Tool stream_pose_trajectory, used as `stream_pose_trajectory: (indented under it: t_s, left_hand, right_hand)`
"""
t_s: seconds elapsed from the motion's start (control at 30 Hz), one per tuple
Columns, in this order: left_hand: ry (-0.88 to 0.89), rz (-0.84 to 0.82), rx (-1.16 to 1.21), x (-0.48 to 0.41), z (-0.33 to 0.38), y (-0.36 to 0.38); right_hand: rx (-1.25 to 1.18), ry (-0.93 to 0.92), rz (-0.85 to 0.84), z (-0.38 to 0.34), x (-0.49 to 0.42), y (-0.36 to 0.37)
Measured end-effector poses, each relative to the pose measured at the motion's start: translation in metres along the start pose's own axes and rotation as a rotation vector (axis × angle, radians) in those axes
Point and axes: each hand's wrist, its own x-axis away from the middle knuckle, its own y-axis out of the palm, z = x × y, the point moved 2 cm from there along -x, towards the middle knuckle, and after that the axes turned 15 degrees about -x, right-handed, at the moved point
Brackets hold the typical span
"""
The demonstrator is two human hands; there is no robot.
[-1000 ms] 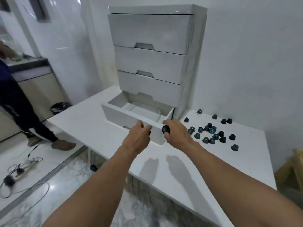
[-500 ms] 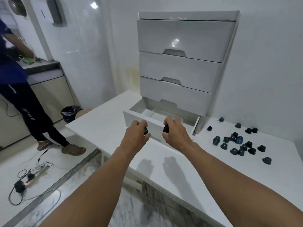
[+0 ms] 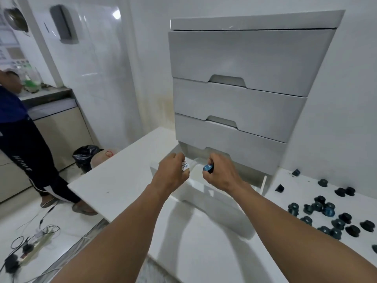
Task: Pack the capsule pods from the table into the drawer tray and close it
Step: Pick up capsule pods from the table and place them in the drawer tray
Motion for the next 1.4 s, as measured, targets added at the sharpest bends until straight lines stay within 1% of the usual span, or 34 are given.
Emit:
stream_pose_trajectory:
  t_s: [0.1,0.27,0.4,0.5,0.7,0.8,0.87,1.07,1.2,1.4]
  left_hand:
    - [0.001,-0.049,0.039,-0.027,0.002,0.019]
    - [0.066,-0.147,0.064,-0.059,0.002,0.053]
    - [0.176,-0.212,0.084,-0.088,-0.001,0.079]
    - [0.26,-0.248,0.107,-0.113,-0.005,0.098]
    - [0.474,-0.382,0.154,-0.159,-0.017,0.14]
    - [0.545,-0.449,0.195,-0.177,-0.019,0.161]
    - [0.595,-0.492,0.198,-0.181,-0.019,0.178]
    - [0.71,-0.606,0.206,-0.168,-0.017,0.21]
    - [0.713,-0.659,0.177,-0.165,-0.01,0.221]
    - [0.685,-0.727,0.146,-0.164,-0.01,0.234]
  right_hand:
    - [-0.018,0.05,-0.014,0.017,-0.022,0.0]
    - [-0.028,0.09,-0.032,0.05,-0.04,0.006]
    - [-0.054,0.106,-0.026,0.076,-0.053,0.015]
    - [-0.021,0.147,-0.019,0.09,-0.064,0.022]
    - [0.038,0.308,0.029,0.111,-0.076,0.041]
    - [0.055,0.437,0.017,0.118,-0.077,0.05]
    - [0.051,0.5,0.008,0.125,-0.075,0.056]
    - [0.057,0.589,-0.037,0.131,-0.064,0.072]
    - [0.059,0.617,-0.082,0.143,-0.064,0.077]
    - [0.074,0.623,-0.2,0.159,-0.071,0.087]
